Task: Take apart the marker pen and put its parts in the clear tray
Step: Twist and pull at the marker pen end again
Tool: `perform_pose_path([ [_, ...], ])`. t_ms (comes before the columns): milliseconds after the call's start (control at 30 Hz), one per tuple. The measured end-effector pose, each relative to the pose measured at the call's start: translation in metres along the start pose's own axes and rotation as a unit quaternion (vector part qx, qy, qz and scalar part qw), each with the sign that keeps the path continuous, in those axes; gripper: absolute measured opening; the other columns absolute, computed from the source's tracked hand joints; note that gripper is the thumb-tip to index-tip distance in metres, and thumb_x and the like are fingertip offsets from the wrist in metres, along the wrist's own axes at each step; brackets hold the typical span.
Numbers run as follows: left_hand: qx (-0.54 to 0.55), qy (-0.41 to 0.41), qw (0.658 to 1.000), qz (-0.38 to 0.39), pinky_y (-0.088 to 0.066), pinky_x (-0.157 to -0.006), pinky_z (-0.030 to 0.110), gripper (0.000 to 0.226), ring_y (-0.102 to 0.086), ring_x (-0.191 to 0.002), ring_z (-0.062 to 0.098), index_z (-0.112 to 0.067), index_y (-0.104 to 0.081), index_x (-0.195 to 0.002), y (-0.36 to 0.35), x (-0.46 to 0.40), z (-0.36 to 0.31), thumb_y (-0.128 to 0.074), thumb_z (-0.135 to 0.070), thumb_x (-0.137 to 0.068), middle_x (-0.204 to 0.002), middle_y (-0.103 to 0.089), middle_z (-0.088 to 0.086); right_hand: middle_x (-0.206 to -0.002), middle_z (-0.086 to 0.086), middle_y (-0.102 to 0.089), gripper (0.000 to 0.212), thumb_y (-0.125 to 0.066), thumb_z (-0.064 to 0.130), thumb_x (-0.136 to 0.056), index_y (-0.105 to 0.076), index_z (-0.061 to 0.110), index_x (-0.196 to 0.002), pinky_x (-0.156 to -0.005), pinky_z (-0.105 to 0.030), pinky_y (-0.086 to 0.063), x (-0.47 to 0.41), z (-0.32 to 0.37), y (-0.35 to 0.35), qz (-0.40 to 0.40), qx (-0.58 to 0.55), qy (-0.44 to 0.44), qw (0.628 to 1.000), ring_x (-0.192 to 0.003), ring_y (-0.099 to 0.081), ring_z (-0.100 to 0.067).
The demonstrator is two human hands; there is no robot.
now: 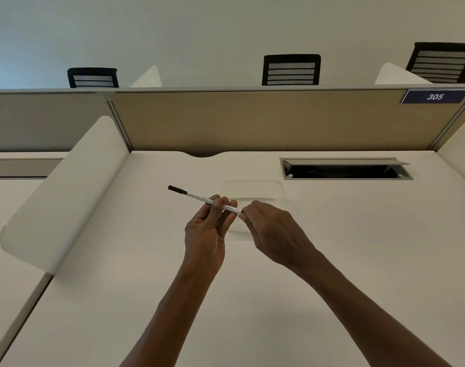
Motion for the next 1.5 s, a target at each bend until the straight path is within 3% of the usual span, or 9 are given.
perform_pose_path([
  [200, 0.004, 0.01, 1.0, 0.005, -0.06, -0.068, 0.026, 0.018, -0.074, -0.086, 0.021, -0.003, -0.067, -0.098, 0.005, 0.0, 0.003, -0.057, -0.012, -0.088, -0.086, -0.073, 0.006, -0.056, 0.008, -0.045, 0.036, -0.042, 0.025, -0.102, -0.054, 0.011, -0.071, -0.049, -0.019, -0.031, -0.001, 0.008, -0.003, 0.003, -0.265, -0.155, 0.952, -0.051, -0.037, -0.011],
  [367, -0.007, 0.001, 1.0, 0.028, -0.059, -0.068, 0.025, 0.02, -0.073, -0.085, 0.02, -0.003, -0.066, -0.096, 0.003, -0.001, 0.0, -0.06, -0.015, -0.08, -0.083, -0.071, 0.005, -0.048, 0.006, -0.03, 0.039, -0.043, 0.02, -0.102, -0.051, 0.011, -0.066, -0.039, -0.02, -0.019, -0.006, 0.02, -0.003, 0.051, -0.623, -0.43, 0.651, -0.042, -0.021, -0.008],
  [433, -0.012, -0.005, 0.999, 0.03, -0.059, -0.069, 0.025, 0.021, -0.073, -0.085, 0.02, -0.003, -0.066, -0.096, 0.001, -0.002, -0.002, -0.06, -0.015, -0.08, -0.083, -0.072, 0.005, -0.05, 0.004, -0.028, 0.037, -0.042, 0.021, -0.102, -0.05, 0.011, -0.068, -0.039, -0.02, -0.017, -0.009, 0.021, -0.001, 0.067, -0.65, -0.449, 0.61, -0.043, -0.019, -0.008],
  [833, -0.011, -0.014, 1.0, 0.0, -0.061, -0.073, 0.029, 0.024, -0.073, -0.087, 0.023, -0.001, -0.067, -0.102, -0.002, -0.009, -0.005, -0.062, -0.014, -0.082, -0.087, -0.073, 0.008, -0.071, -0.001, -0.056, 0.036, -0.035, 0.036, -0.101, -0.057, 0.011, -0.087, -0.048, -0.03, -0.04, -0.017, 0.002, 0.004, 0.017, -0.085, -0.064, 0.994, -0.055, -0.044, -0.015],
  [1000, 0.005, 0.0, 1.0, -0.008, -0.06, -0.068, 0.027, 0.023, -0.073, -0.085, 0.023, 0.0, -0.066, -0.103, -0.001, -0.009, -0.002, -0.06, -0.013, -0.086, -0.088, -0.072, 0.009, -0.061, -0.002, -0.05, 0.029, -0.045, 0.027, -0.099, -0.051, 0.011, -0.075, -0.038, -0.03, -0.03, -0.016, -0.001, -0.004, -0.022, 0.049, -0.01, 0.999, -0.046, -0.039, -0.019],
  [1133, 0.007, 0.005, 1.0, 0.001, -0.06, -0.069, 0.027, 0.026, -0.073, -0.086, 0.023, 0.0, -0.066, -0.101, 0.003, -0.012, -0.002, -0.061, -0.015, -0.08, -0.086, -0.072, 0.007, -0.054, 0.005, -0.043, 0.037, -0.042, 0.028, -0.101, -0.048, 0.012, -0.068, -0.048, -0.026, -0.027, -0.013, 0.005, -0.014, -0.035, -0.148, -0.146, 0.978, -0.046, -0.036, -0.016],
  [1333, -0.014, 0.006, 1.0, 0.025, -0.06, -0.069, 0.026, 0.019, -0.073, -0.086, 0.023, -0.001, -0.066, -0.097, 0.006, -0.014, -0.007, -0.058, -0.014, -0.085, -0.084, -0.07, 0.007, -0.049, 0.006, -0.029, 0.041, -0.042, 0.028, -0.102, -0.049, 0.015, -0.064, -0.039, -0.021, -0.018, -0.016, 0.021, -0.011, 0.06, -0.596, -0.469, 0.649, -0.041, -0.019, -0.008],
  [1400, -0.022, 0.003, 0.999, 0.025, -0.06, -0.068, 0.026, 0.016, -0.073, -0.086, 0.023, -0.002, -0.066, -0.095, 0.005, -0.015, -0.008, -0.054, -0.011, -0.092, -0.084, -0.07, 0.007, -0.05, 0.007, -0.024, 0.039, -0.041, 0.029, -0.102, -0.047, 0.016, -0.065, -0.041, -0.021, -0.013, -0.017, 0.021, -0.007, 0.093, -0.636, -0.482, 0.596, -0.045, -0.014, -0.009],
  [1500, -0.021, 0.006, 1.0, 0.012, -0.06, -0.071, 0.028, 0.016, -0.073, -0.086, 0.023, -0.002, -0.067, -0.096, 0.004, -0.016, -0.008, -0.055, -0.011, -0.091, -0.085, -0.071, 0.007, -0.053, 0.006, -0.038, 0.04, -0.04, 0.034, -0.103, -0.054, 0.015, -0.071, -0.046, -0.024, -0.025, -0.021, 0.016, 0.0, 0.098, -0.479, -0.411, 0.769, -0.045, -0.029, -0.011],
])
Point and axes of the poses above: each hand's wrist, its own x-axis away from the middle knuckle, its own y-axis out of the back of the hand, z = x × y, the point moved 2 cm from there along -x, towards the middle knuckle
